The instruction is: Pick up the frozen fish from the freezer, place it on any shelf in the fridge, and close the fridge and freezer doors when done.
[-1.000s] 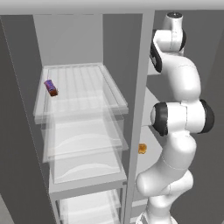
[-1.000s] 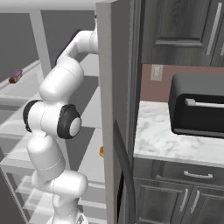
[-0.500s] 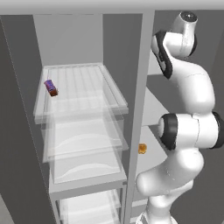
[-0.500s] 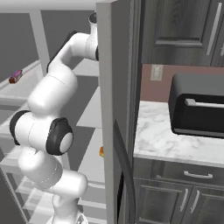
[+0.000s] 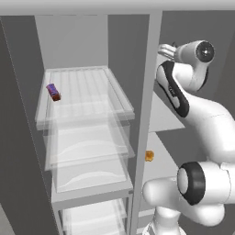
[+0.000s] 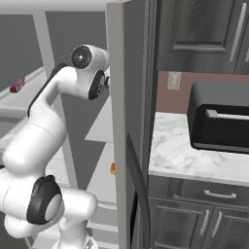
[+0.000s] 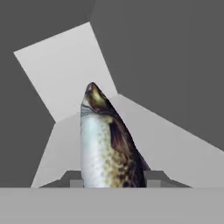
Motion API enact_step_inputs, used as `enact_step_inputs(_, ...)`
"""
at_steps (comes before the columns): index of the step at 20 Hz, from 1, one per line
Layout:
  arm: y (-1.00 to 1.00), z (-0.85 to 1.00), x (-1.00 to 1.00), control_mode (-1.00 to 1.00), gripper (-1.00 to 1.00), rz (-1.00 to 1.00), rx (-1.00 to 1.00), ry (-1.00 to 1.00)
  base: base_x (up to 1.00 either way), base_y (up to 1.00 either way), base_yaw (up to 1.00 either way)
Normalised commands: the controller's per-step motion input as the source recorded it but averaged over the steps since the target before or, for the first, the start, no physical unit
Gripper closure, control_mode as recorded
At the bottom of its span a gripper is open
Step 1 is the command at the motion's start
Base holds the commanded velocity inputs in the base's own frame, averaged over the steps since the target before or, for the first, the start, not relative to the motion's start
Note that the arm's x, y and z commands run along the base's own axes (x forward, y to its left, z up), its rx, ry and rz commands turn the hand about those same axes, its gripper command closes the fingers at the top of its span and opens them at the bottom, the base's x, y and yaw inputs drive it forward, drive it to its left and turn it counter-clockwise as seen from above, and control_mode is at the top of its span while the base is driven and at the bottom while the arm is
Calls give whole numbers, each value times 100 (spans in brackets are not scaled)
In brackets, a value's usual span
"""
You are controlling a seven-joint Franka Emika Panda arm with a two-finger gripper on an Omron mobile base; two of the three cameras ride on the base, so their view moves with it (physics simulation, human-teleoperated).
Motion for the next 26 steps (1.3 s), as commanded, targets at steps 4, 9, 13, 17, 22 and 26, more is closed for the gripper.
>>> enact_step_inputs(4,45,66,-99,-100,100,-4,0,-23,0,0,0)
enact_step_inputs(9,12,45,-100,-100,100,-8,6,7,0,0,0)
enact_step_inputs(13,1,21,-100,-100,100,-3,12,35,0,0,0)
enact_step_inputs(17,1,0,-100,-100,100,0,11,53,0,0,0)
enact_step_inputs(22,7,-68,-100,-100,100,0,2,59,0,0,0)
enact_step_inputs(26,27,-100,-88,-100,100,10,-5,25,0,0,0)
